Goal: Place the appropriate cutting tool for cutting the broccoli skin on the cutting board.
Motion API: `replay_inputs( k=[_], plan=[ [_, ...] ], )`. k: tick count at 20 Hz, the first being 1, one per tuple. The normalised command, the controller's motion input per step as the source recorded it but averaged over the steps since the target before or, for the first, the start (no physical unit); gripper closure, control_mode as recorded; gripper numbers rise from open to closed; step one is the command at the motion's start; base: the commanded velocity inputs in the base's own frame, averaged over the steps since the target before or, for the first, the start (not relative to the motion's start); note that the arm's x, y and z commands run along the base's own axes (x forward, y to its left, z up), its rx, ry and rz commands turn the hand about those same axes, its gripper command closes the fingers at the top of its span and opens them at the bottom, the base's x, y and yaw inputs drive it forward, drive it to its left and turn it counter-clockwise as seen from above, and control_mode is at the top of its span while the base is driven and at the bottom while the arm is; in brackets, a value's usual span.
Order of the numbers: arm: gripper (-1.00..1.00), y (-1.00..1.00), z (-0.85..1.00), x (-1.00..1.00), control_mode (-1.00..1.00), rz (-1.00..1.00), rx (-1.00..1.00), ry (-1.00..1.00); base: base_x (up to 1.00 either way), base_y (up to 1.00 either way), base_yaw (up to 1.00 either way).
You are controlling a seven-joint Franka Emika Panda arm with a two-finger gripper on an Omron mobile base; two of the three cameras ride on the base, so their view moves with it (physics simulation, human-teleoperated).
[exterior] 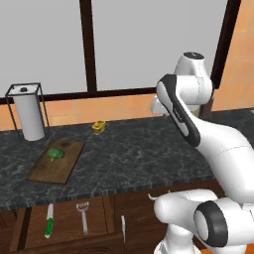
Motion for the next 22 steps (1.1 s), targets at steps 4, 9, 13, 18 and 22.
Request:
replay_inputs(
  k=[4, 9, 13, 18, 22],
  plan=[
    [-1.0, 0.31, -0.04, -0.51, -1.0, 0.0, -0.01, -0.05, 0.0, 0.0, 0.0],
    [-1.0, 1.0, -0.63, -0.84, -1.0, 0.02, -0.14, -0.02, 0.0, 0.0, 0.0],
    [-1.0, 1.0, -0.63, -0.54, -1.0, 0.0, -0.1, 0.06, 0.0, 0.0, 0.0],
    [-1.0, 1.0, -0.58, -0.6, -1.0, 0.0, -0.07, 0.09, 0.0, 0.0, 0.0],
    [-1.0, 1.0, -0.56, -0.46, -1.0, 0.01, -0.07, 0.12, 0.0, 0.0, 0.0]
  ],
)
